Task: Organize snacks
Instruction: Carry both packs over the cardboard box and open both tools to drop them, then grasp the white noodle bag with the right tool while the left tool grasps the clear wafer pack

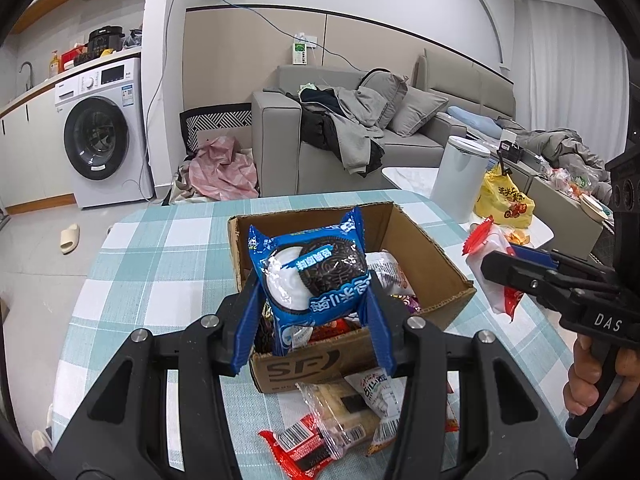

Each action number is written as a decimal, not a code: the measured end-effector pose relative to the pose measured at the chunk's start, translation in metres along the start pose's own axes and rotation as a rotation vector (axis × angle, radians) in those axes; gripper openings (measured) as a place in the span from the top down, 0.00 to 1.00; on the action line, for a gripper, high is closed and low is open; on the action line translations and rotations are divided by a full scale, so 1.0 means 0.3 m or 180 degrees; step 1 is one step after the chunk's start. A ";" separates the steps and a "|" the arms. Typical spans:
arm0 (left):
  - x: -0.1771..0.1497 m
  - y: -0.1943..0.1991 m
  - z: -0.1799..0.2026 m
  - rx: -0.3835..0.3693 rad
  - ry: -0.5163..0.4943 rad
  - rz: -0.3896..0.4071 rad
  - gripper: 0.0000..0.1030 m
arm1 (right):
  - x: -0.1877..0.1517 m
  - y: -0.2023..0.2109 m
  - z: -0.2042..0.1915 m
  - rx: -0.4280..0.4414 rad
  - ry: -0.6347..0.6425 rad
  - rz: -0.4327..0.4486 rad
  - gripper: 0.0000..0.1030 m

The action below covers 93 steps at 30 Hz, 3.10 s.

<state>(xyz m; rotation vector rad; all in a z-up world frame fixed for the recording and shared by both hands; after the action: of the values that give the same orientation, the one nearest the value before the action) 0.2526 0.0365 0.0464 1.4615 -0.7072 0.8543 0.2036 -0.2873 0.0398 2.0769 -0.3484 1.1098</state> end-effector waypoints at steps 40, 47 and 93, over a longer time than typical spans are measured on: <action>0.000 -0.282 0.029 -0.0018 -0.0128 -0.0193 0.56 | 0.045 -0.209 0.065 0.0039 -0.0217 -0.0150 0.54; -0.027 -0.322 0.032 -0.0027 -0.0146 -0.0252 0.56 | 0.032 -0.241 0.078 0.0024 -0.0254 -0.0187 0.54; -0.256 0.060 -0.125 0.0216 0.0072 -0.0201 0.01 | -0.200 -0.050 0.021 -0.0169 -0.0254 -0.0303 0.00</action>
<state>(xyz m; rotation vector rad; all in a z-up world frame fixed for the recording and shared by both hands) 0.1924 0.0677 -0.0089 1.5244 -0.6171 0.8518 0.1802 -0.2877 -0.0178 2.0727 -0.3109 0.9539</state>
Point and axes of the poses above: each gripper's, at about its wrist camera, not at the fingertips, and y roughly against the way its jaws point, z to its right, x to its top, the point moved 9 cm from there along -y, roughly the way its jaws point, and after that the axes turned 8 degrees about x, right-handed, at the moved point
